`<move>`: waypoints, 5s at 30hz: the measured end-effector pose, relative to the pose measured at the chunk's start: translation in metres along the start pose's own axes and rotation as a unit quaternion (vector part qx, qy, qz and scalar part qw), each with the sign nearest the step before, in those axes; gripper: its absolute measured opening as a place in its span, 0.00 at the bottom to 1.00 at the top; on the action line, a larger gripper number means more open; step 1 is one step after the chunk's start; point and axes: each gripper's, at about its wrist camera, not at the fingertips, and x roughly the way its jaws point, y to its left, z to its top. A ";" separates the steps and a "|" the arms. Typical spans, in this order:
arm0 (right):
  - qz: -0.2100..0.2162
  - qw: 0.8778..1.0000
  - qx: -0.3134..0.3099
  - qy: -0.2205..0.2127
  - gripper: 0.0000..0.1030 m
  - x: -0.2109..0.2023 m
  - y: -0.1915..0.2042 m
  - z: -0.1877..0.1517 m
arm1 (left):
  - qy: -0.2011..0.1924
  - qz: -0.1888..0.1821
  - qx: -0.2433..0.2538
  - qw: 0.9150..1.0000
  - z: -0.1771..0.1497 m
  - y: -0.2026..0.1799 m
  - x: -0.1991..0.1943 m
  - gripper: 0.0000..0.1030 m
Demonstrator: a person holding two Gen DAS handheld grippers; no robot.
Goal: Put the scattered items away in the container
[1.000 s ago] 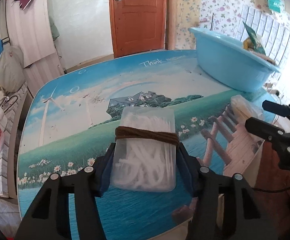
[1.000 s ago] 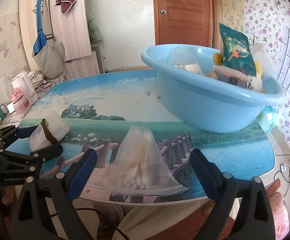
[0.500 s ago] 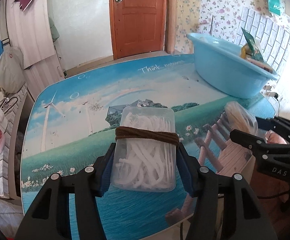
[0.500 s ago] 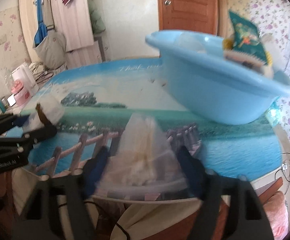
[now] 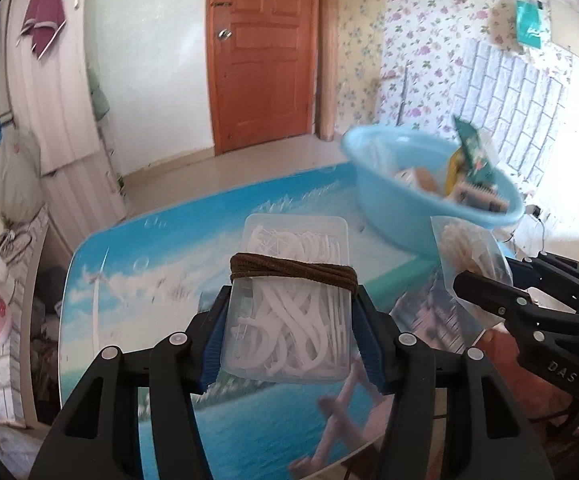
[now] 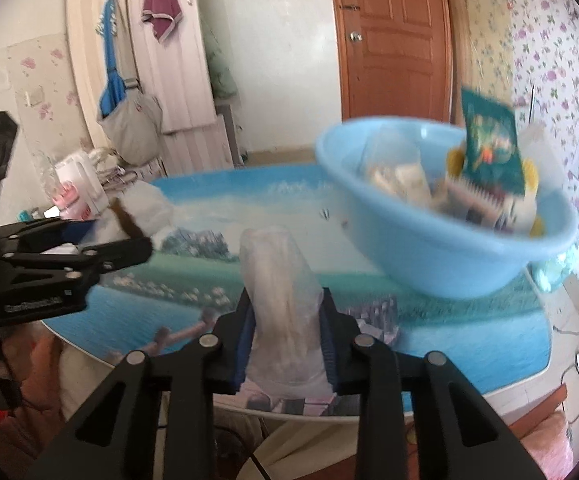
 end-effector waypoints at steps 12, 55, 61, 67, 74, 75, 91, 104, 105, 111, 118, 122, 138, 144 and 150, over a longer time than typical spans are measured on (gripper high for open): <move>-0.017 0.996 0.031 -0.080 0.28 -0.042 -0.044 0.045 | -0.028 -0.039 0.056 0.997 0.059 -0.060 0.019 0.54; -0.014 0.995 0.064 -0.075 0.53 0.026 -0.122 0.090 | -0.003 -0.051 0.093 0.994 0.101 -0.103 0.086 0.82; -0.025 0.995 0.070 -0.067 0.58 0.014 -0.117 0.085 | 0.006 -0.028 0.066 0.997 0.093 -0.094 0.072 0.92; -0.038 0.995 0.087 -0.039 0.58 0.005 -0.114 0.082 | 0.007 -0.021 0.031 0.999 0.085 -0.080 0.055 0.94; -0.048 0.993 0.104 0.015 0.58 0.003 -0.105 0.075 | 0.008 -0.020 0.022 1.000 0.071 -0.071 0.033 0.97; -0.049 0.992 0.109 0.028 0.58 0.005 -0.105 0.073 | 0.007 -0.016 0.025 1.000 0.069 -0.070 0.031 0.97; -0.079 0.988 0.134 0.006 0.58 -0.031 -0.069 0.065 | 0.012 0.059 -0.025 0.998 0.059 -0.039 -0.009 0.97; -0.080 0.991 0.089 -0.067 0.65 -0.058 -0.029 0.072 | -0.026 0.063 -0.012 0.998 0.059 -0.044 -0.035 0.97; -0.083 0.990 0.087 -0.075 0.70 -0.061 -0.028 0.073 | -0.029 0.061 -0.013 0.998 0.060 -0.044 -0.037 0.97; -0.093 0.987 0.084 -0.098 0.73 -0.072 -0.025 0.079 | -0.041 0.051 -0.014 0.998 0.063 -0.045 -0.047 0.97; -0.092 0.989 0.090 -0.070 0.75 -0.061 -0.028 0.076 | -0.029 0.044 -0.023 0.998 0.059 -0.044 -0.038 0.97; -0.088 0.990 0.097 -0.050 0.75 -0.051 -0.031 0.069 | -0.021 0.051 -0.025 0.998 0.055 -0.042 -0.027 0.97; -0.154 0.983 0.089 -0.039 0.75 -0.023 -0.034 0.052 | -0.030 0.039 -0.004 0.999 0.041 -0.038 -0.013 0.97; -0.141 0.983 0.099 -0.057 0.75 -0.033 -0.031 0.053 | 0.018 0.010 -0.017 1.000 0.038 -0.035 -0.006 0.97; -0.142 0.982 0.111 -0.054 0.89 -0.037 -0.029 0.053 | -0.015 0.042 0.000 0.999 0.041 -0.040 -0.022 0.97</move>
